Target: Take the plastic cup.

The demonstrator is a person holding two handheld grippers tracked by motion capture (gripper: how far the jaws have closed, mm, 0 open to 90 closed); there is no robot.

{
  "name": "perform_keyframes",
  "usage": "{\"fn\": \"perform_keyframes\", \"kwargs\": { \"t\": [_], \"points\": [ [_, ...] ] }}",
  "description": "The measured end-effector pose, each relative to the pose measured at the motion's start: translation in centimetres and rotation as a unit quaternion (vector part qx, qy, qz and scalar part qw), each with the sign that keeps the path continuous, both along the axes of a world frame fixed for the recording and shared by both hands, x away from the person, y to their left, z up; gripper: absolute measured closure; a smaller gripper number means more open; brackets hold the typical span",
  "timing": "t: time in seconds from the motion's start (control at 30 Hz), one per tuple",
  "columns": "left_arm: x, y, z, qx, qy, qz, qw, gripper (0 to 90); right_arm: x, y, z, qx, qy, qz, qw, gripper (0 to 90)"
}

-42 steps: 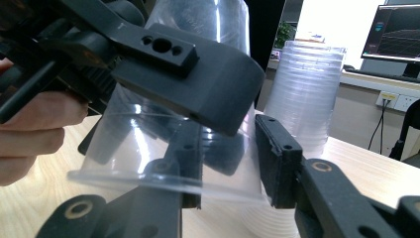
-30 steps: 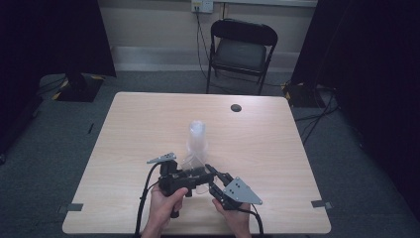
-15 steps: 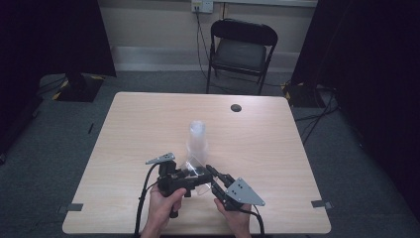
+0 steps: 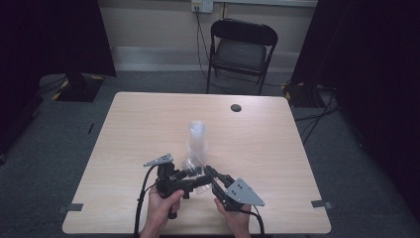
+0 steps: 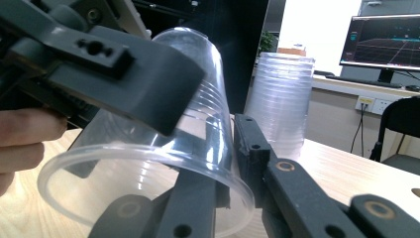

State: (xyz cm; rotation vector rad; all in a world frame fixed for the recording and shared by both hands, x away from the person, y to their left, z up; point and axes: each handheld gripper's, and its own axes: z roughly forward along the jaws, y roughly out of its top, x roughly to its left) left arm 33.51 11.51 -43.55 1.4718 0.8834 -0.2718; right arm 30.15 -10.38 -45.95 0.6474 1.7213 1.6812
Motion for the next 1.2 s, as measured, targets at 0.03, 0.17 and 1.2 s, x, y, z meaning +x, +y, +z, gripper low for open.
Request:
{"fn": "perform_keyframes", "kwargs": {
  "t": [0.03, 0.17, 1.2],
  "points": [
    [0.0, 0.0, 0.0, -0.001, -0.001, -0.001, 1.0000, 23.0, 0.0, -0.1, 0.0, 0.002, 0.001, 0.001, 1.0000, 85.8],
    [-0.1, 0.2, 0.1, -0.001, -0.007, -0.007, 1.0000, 20.9, 0.2, -0.5, 0.1, 0.008, 0.005, -0.009, 0.9999, 87.0],
    [-0.7, 1.7, 0.0, 0.143, -0.147, 0.071, 0.9761, 17.9, 1.9, -3.3, 1.9, -0.023, 0.130, -0.015, 0.9912, 85.8]
  ]
}}
